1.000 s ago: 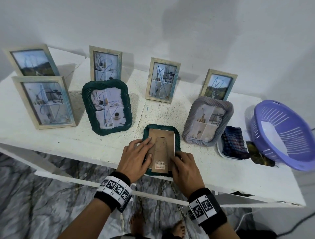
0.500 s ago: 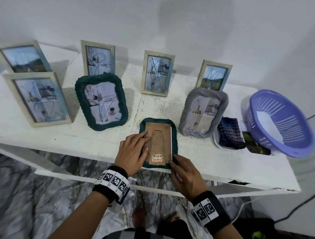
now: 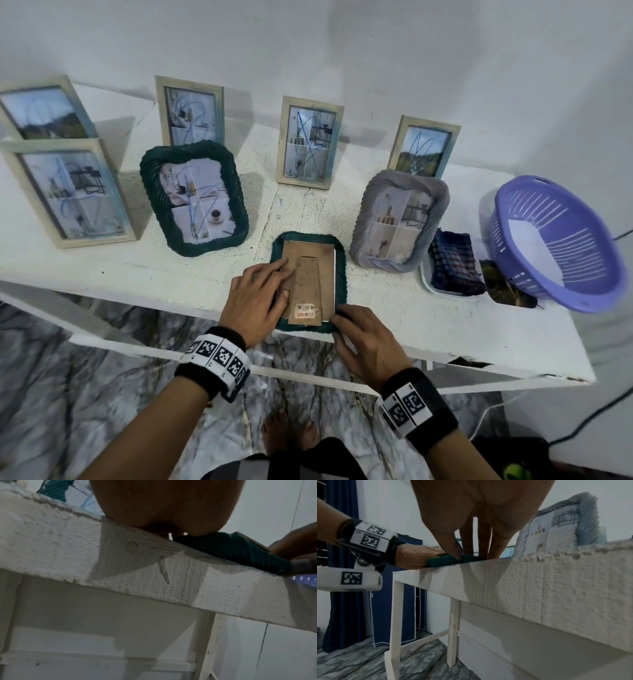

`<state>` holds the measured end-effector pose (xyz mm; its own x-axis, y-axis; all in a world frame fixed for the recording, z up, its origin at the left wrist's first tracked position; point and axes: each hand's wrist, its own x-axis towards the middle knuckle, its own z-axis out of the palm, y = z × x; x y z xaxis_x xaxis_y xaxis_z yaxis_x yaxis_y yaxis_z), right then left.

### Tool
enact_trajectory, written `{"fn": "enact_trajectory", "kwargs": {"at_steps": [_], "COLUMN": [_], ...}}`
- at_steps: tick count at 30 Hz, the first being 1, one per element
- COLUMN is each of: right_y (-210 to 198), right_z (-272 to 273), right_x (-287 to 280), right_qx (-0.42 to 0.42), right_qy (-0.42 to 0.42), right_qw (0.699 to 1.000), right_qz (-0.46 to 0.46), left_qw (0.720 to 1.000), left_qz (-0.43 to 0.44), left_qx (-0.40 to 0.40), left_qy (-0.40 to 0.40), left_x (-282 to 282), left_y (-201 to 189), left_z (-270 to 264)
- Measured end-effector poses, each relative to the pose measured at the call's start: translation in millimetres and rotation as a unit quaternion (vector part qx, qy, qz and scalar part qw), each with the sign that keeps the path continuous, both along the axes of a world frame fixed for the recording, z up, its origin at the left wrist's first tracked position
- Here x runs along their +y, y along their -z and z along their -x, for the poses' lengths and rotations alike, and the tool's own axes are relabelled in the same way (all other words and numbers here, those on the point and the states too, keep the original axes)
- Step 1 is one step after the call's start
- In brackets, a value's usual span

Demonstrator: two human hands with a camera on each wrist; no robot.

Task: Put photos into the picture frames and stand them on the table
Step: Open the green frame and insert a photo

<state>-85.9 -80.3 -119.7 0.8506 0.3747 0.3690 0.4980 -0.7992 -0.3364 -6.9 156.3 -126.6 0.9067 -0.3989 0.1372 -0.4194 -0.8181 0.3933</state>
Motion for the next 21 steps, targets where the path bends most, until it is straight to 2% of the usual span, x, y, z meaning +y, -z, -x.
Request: {"fn": "enact_trajectory", "kwargs": {"at_steps": [10, 16, 21], "right_y": [-5.4, -23.9, -1.2], "right_z": [3.4, 3.5, 3.0], "right_x": [0.5, 21.5, 29.0], "right_qx": [0.061, -0.002, 0.064], "right_qy": [0.059, 0.084, 0.188], "right_qw": [0.994, 0.995, 0.97], "right_qz": [-0.07, -0.046, -0.137], "left_qw": [1.0, 1.0, 1.0], "left_qz": [0.015, 0.0, -0.008], "left_qx": [0.005, 0.005, 0.006], "left_qy": [-0.008, -0.02, -0.028], "left_x": [-0.6, -3.8, -5.5], "left_y": [-2.5, -3.2, -4.2], "left_z": [-0.4, 1.5, 2.2]}}
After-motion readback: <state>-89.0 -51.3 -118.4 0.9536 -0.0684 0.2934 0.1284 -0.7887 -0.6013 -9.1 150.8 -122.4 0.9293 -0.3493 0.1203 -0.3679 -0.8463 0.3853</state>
